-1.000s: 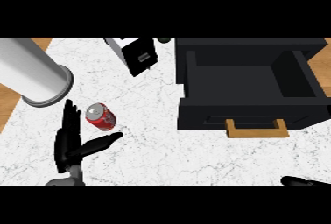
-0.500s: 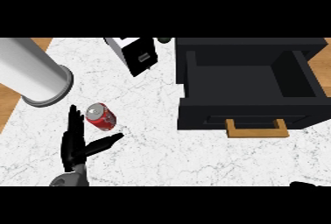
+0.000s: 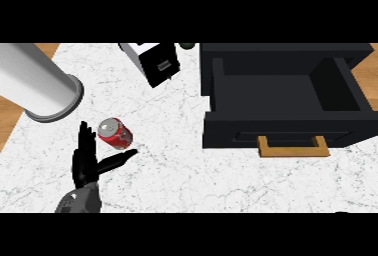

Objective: Pick up the can, place it into the drawer and close the drawer

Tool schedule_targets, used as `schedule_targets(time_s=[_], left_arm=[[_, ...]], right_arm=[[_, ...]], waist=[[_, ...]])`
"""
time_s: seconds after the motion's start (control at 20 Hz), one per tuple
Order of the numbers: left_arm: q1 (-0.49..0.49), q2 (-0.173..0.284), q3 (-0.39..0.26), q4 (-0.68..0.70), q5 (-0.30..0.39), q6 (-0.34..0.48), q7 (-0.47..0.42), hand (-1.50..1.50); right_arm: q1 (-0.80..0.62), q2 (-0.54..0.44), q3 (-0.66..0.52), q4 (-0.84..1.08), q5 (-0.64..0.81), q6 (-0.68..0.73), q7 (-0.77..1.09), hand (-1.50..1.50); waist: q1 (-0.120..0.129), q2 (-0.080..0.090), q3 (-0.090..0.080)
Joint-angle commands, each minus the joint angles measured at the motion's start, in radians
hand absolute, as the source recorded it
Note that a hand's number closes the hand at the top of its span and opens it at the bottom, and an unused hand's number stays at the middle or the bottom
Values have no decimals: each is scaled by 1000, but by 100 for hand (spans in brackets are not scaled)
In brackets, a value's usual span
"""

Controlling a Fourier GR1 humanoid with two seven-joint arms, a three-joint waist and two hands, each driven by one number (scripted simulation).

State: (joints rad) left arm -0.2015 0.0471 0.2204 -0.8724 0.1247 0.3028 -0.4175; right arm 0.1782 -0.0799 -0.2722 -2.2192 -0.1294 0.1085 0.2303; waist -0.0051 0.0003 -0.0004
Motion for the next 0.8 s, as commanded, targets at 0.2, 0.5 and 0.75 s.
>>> schedule_targets(time_s=[0.2, 0.5, 0.75], left_arm=[[-183, 59, 80, 304, 46, -46, -144, -150], [-313, 119, 105, 492, 53, -93, -182, -150], [-291, 99, 47, 472, 28, -181, -182, -150]], right_arm=[[-25, -41, -89, 73, -73, 52, -25, -150], [-38, 0, -1, -60, 13, -7, 82, -150], [-35, 13, -14, 29, 31, 8, 7, -150]], waist=[[-5, 2, 0], [-10, 3, -1], [-4, 2, 0]])
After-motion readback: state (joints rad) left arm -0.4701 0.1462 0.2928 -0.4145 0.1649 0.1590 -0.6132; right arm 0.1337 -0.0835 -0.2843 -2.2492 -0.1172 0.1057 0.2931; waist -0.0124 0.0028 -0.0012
